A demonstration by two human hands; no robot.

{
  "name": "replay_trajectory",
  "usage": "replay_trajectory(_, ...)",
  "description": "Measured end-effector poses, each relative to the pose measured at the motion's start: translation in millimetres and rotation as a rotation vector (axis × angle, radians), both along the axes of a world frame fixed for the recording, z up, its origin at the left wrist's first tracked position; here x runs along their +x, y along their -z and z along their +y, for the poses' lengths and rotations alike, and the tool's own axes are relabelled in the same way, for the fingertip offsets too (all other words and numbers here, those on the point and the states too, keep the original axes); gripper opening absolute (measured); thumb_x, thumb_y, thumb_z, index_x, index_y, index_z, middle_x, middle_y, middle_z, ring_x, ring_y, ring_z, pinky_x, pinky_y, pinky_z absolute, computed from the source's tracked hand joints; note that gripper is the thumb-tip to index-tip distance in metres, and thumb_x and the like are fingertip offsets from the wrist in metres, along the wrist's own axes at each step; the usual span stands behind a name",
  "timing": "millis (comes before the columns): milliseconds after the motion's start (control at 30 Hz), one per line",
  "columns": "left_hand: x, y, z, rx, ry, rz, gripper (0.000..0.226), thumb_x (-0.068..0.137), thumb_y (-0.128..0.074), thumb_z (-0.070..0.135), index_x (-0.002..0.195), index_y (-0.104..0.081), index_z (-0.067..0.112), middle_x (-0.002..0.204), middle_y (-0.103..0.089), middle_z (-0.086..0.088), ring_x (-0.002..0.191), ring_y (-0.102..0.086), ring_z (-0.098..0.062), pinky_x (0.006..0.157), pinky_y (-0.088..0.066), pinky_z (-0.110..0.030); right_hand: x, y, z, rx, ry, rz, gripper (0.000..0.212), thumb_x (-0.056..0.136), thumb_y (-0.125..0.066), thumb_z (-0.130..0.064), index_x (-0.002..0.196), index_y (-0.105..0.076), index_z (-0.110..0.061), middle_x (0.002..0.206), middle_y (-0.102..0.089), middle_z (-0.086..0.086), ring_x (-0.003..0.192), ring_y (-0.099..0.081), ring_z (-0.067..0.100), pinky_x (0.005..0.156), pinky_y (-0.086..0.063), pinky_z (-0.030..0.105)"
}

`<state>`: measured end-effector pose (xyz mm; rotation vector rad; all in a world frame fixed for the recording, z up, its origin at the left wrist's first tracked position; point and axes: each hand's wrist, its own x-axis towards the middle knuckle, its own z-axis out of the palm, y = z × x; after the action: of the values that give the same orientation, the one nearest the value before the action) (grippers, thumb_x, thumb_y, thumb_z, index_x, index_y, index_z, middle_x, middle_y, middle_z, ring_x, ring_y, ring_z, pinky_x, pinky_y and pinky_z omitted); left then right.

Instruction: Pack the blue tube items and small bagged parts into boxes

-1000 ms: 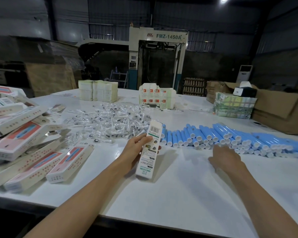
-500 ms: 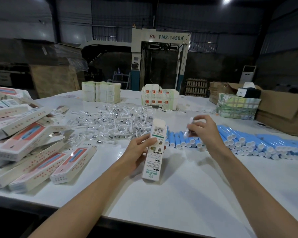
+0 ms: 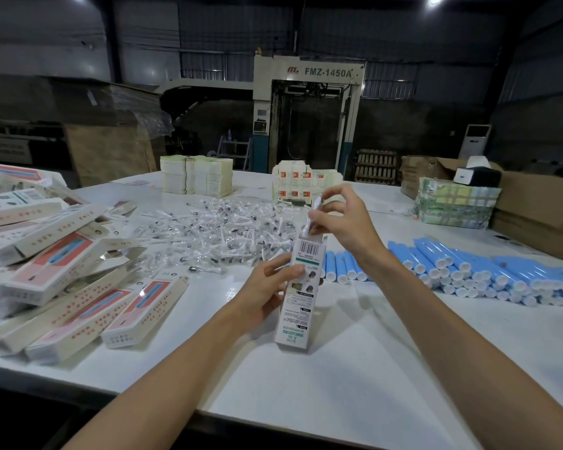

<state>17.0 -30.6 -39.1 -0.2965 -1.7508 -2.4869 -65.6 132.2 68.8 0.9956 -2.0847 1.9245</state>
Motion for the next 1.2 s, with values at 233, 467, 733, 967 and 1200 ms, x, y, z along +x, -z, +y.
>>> replay_trajectory(233,-5,4,-2,-0.01,0.001,0.004,0.043,0.09,-0.081,0.028,0.132,-0.075,0.023,0.131,-0.074,-0.019,0.104,-0.077,-0.032,0.074,-0.064,-0.035,-2,5,3,0.125,0.043,0.08,0.019,0.093,-0.077,-0.015,0.103,-0.063,-0.007,0.094,-0.076,0.008,0.085,-0.075,0.024,0.073,-0.062,0.029)
replay_trajectory(467,-7,6,-3,-0.009,-0.002,0.033,0.043,0.091,-0.083,0.027,0.133,-0.075,0.023,0.119,-0.079,-0.011,0.086,-0.078,-0.019,0.063,-0.06,-0.028,0,36,-3,0.334,0.187,0.241,0.018,0.099,-0.069,-0.028,0.089,-0.075,-0.014,0.115,-0.062,-0.004,0.118,-0.054,0.017,0.099,-0.044,0.033)
replay_trajectory(733,-12,9,-7,0.01,-0.1,0.105,0.071,0.085,-0.091,0.024,0.147,-0.058,0.033,0.13,-0.075,-0.018,0.117,-0.075,-0.034,0.089,-0.064,-0.044,7,78,14,0.011,0.129,0.041,0.022,0.105,-0.062,-0.025,0.127,-0.06,-0.027,0.116,-0.069,-0.003,0.104,-0.063,-0.001,0.083,-0.048,0.013)
replay_trajectory(967,-8,9,-8,-0.113,-0.094,0.21,0.069,0.1,-0.079,0.019,0.153,-0.046,0.049,0.133,-0.074,-0.018,0.123,-0.072,-0.036,0.09,-0.064,-0.042,12,96,13,0.012,-0.067,0.048,0.047,0.099,-0.073,-0.024,0.141,-0.055,-0.033,0.116,-0.075,-0.006,0.107,-0.07,0.017,0.092,-0.058,0.033)
replay_trajectory(1200,-9,6,-6,-0.179,-0.133,0.221,0.066,0.097,-0.082,0.024,0.153,-0.053,0.044,0.129,-0.074,-0.016,0.121,-0.072,-0.034,0.09,-0.063,-0.045,15,91,18,0.031,-0.128,0.072,0.038,0.102,-0.068,-0.02,0.137,-0.06,-0.031,0.12,-0.073,-0.006,0.11,-0.067,0.018,0.095,-0.057,0.034)
